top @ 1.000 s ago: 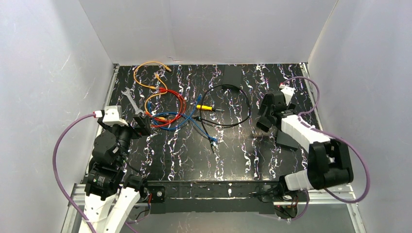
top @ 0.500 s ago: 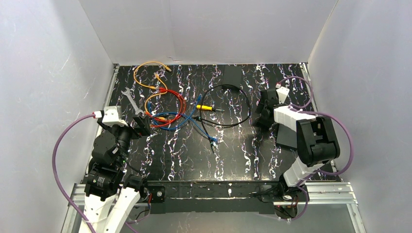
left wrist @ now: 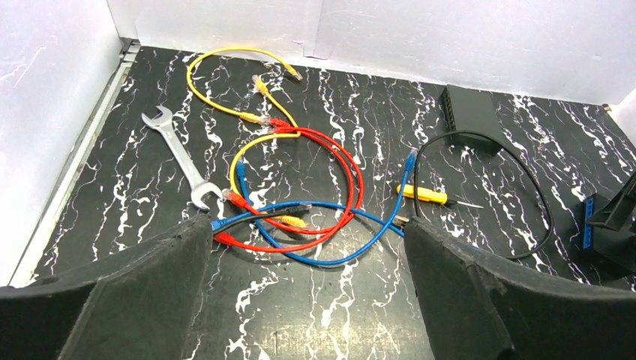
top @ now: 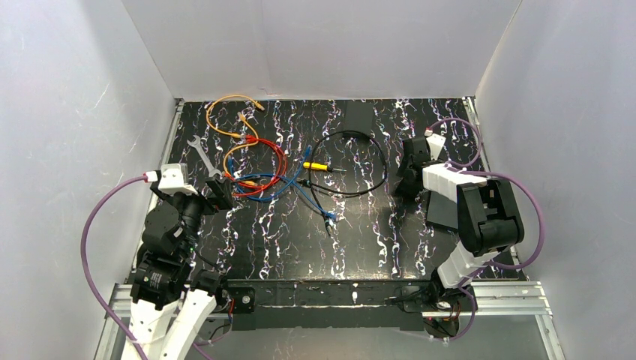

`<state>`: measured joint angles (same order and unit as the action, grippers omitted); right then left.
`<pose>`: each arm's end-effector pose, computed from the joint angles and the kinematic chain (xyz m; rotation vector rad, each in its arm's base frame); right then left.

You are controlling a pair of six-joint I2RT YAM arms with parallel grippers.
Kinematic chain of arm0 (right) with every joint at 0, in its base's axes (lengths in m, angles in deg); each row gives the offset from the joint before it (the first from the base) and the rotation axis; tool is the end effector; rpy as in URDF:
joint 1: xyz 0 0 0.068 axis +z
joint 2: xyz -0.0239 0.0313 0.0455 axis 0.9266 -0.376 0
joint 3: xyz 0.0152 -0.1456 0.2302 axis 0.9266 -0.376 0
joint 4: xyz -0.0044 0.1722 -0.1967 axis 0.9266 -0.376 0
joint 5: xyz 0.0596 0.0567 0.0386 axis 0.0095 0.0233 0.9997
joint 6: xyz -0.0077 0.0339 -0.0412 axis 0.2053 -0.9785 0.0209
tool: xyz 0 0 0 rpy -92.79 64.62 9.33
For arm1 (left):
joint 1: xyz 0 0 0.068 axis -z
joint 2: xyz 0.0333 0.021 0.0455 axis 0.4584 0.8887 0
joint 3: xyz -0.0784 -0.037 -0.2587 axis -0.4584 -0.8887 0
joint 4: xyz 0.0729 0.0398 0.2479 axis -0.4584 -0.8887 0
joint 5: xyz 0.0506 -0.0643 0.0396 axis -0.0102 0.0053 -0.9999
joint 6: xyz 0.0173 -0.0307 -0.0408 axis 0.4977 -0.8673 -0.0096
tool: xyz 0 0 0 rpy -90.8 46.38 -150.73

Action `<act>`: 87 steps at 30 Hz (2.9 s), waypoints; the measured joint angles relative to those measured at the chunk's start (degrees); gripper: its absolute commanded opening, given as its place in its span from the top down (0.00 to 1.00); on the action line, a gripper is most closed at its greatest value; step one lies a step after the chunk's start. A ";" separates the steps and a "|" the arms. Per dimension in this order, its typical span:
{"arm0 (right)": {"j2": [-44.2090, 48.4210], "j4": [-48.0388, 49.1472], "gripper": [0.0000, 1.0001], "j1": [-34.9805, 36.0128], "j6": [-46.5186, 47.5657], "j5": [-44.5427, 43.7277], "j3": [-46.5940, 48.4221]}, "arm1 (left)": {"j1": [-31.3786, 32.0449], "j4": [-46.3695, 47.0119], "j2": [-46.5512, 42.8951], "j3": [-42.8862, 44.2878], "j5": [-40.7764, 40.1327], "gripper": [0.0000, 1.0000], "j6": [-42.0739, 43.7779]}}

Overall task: Insert the plug into the switch port
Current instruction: Adjust the switch port at the center of the board.

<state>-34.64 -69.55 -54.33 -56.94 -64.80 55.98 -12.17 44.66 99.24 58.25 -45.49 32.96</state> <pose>0.3259 0.0600 0.1709 0.5713 2.2262 -0.2675 0.0787 -0.0133 0.3694 -0.1127 1.5182 -0.1874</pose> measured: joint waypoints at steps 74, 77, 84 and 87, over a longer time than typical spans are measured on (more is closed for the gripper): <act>11.10 -1.16 0.31 18.80 19.21 19.61 -8.72 | 3.26 -3.76 37.29 9.77 35.87 0.02 14.43; 11.10 -0.87 0.22 18.97 19.37 20.48 -8.72 | 5.92 -4.22 40.96 11.89 36.02 0.02 16.74; 13.46 0.48 0.01 19.23 18.95 21.66 -10.36 | 10.40 -5.66 50.40 17.77 35.98 0.02 21.66; 16.35 0.59 0.01 19.30 18.86 21.29 -11.19 | 11.47 -5.90 54.95 21.68 35.17 0.05 22.40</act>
<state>-18.29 -68.96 -35.03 -38.08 -43.51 44.79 -0.70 38.76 154.19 79.93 -10.32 55.36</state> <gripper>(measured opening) 0.985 0.976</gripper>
